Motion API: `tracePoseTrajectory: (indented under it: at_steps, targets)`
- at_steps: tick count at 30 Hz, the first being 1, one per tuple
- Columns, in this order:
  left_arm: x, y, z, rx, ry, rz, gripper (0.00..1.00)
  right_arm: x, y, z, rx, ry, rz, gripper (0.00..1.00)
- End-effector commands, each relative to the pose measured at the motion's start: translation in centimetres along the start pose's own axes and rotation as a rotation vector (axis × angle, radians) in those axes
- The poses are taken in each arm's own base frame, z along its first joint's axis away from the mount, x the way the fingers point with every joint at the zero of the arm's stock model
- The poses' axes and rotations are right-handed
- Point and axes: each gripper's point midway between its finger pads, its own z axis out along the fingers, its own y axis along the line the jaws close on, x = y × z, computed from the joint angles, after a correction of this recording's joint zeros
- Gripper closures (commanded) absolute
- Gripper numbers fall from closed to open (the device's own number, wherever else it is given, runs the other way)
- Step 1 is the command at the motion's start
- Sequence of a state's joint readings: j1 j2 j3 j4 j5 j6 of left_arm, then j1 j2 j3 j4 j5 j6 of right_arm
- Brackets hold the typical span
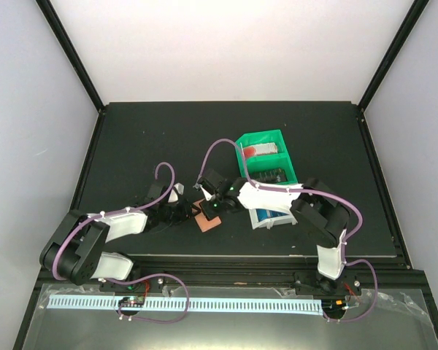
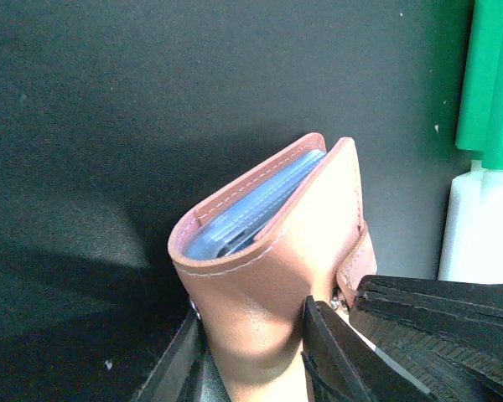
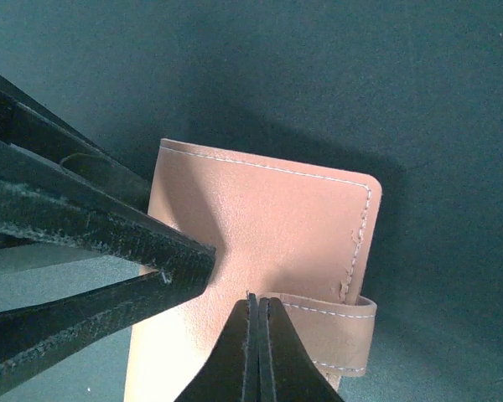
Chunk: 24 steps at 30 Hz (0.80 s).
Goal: Put the credit cards into the card holder
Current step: Close the card holder at the center of the board.
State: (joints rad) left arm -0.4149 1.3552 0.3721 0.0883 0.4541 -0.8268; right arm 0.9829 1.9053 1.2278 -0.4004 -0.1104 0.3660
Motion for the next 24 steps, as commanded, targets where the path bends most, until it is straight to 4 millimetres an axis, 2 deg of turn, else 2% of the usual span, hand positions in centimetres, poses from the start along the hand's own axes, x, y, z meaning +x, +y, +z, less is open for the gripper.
tracePoseTrajectory:
  at_steps: [1, 17, 24]
  targets:
    - [1.3, 2.1, 0.5, -0.082, 0.039, -0.02, 0.66, 3.3, 0.7, 1.7, 0.018, 0.112, -0.034, 0.99]
    - [1.2, 2.4, 0.8, -0.088, 0.038, -0.021, 0.69, 9.5, 0.1, 4.3, 0.098, 0.296, -0.008, 0.99]
    - [1.3, 2.5, 0.7, -0.093, 0.037, -0.02, 0.69, 10.4, -0.7, 4.9, 0.118, 0.303, 0.053, 0.99]
